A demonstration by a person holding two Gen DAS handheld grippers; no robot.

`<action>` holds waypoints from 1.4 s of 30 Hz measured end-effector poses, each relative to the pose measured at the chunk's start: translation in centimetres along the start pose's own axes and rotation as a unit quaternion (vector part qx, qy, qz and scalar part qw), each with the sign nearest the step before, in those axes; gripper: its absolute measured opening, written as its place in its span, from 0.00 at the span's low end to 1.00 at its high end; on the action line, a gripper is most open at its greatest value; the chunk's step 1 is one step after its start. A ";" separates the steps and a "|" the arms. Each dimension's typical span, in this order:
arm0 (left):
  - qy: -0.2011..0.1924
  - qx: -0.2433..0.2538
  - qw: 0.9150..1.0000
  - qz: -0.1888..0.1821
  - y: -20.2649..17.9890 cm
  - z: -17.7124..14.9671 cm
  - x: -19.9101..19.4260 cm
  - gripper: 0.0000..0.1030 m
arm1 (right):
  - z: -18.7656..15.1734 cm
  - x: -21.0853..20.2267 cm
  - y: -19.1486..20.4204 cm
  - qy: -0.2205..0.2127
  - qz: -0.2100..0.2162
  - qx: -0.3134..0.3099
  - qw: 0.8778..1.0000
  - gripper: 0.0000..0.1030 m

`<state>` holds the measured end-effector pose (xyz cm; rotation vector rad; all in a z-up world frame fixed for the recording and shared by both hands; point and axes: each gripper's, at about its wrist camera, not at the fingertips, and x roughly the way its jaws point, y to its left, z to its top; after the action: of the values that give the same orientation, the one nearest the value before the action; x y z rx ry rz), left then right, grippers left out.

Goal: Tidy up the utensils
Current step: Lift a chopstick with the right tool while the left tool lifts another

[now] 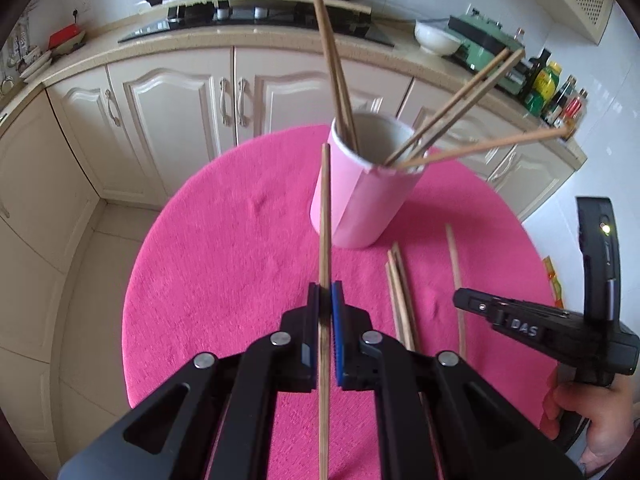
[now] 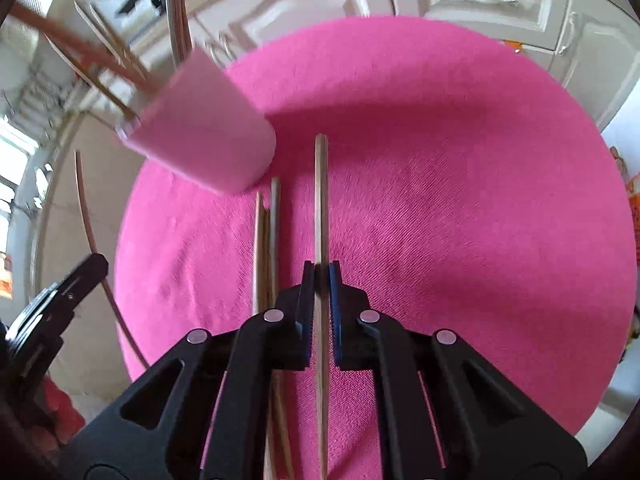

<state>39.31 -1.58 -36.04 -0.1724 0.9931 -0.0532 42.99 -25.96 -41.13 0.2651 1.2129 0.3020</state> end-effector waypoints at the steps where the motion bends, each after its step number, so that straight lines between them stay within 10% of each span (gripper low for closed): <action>1: -0.006 0.000 1.000 0.001 -0.1 0.1 -0.3 0.06 | 0.4 -0.2 -0.1 -0.007 0.006 0.001 1.000 0.07; 42: -0.178 0.042 0.983 -0.005 -3.2 5.3 -11.3 0.06 | 0.7 -15.1 4.3 -0.230 0.089 -0.028 0.969 0.06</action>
<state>37.65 -2.74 -23.30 -0.1045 0.6311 -0.0702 38.46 -27.54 -26.16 0.3729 0.7225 0.4056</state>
